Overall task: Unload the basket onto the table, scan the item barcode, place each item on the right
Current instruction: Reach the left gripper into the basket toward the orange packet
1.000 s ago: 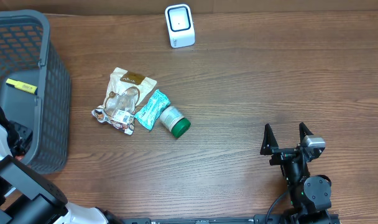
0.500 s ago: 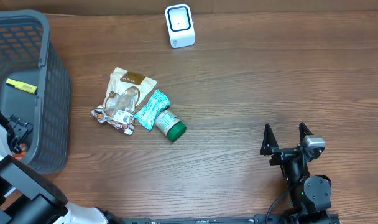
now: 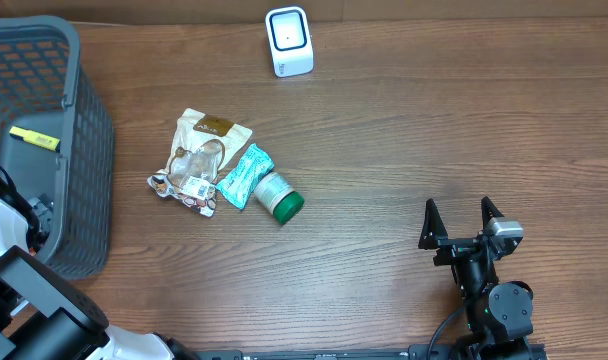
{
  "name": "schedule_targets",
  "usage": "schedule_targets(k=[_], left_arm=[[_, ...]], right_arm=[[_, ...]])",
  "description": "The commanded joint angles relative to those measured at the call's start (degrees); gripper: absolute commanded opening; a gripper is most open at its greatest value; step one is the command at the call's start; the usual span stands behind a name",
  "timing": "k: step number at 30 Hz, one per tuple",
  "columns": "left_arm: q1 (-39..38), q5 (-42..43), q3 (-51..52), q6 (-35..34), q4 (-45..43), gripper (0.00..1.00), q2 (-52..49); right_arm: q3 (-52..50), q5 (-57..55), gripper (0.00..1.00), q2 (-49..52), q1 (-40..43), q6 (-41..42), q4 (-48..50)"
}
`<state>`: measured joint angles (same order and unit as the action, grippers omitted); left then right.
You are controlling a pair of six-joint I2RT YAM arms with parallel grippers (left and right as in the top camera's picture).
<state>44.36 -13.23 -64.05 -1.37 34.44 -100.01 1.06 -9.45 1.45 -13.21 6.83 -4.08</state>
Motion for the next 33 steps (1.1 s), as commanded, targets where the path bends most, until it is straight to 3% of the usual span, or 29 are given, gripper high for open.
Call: schedule_targets(k=[1,10,12,17,19,20,21,24,25,26,33], left_arm=[[0.37,1.01,1.73,7.74,-1.46,0.82,-0.13],[0.37,4.66,6.62,9.09,-7.98,0.92,-1.2],[0.37,6.12,6.69,9.03,-7.98,1.0,-1.36],[0.24,12.24,6.67,9.14,-9.03,0.98,-1.36],[0.26,11.85,6.67,9.09,-8.52,0.7,-1.36],[0.26,11.72,6.69,9.11,-8.11,0.48,-1.36],[0.26,11.56,6.67,9.09,-7.87,0.36,-1.36],[0.26,11.47,6.67,9.09,-7.19,0.19,-1.36],[0.26,11.34,6.67,9.09,-7.13,0.09,-1.36],[0.26,11.37,6.67,9.09,-7.1,0.04,-1.36],[0.24,11.37,3.23,9.07,-3.98,0.04,-1.33]], right_arm=[[-0.59,-0.83,1.0,-0.02,0.02,0.28,0.33],[-0.59,-0.83,1.0,-0.04,0.02,0.28,0.31],[-0.59,-0.83,1.0,-0.04,0.02,0.28,0.33],[-0.59,-0.83,1.0,-0.04,0.02,0.26,0.31],[-0.59,-0.83,1.0,-0.04,0.02,0.28,0.33],[-0.59,-0.83,1.0,-0.02,0.02,0.28,0.31],[-0.59,-0.83,1.0,-0.04,0.02,0.26,0.33],[-0.59,-0.83,1.0,-0.02,0.02,0.28,0.31],[-0.59,-0.83,1.0,-0.04,0.02,0.26,0.33],[-0.59,-0.83,1.0,-0.02,0.02,0.28,0.33],[-0.59,-0.83,1.0,-0.04,0.02,0.28,0.33]])
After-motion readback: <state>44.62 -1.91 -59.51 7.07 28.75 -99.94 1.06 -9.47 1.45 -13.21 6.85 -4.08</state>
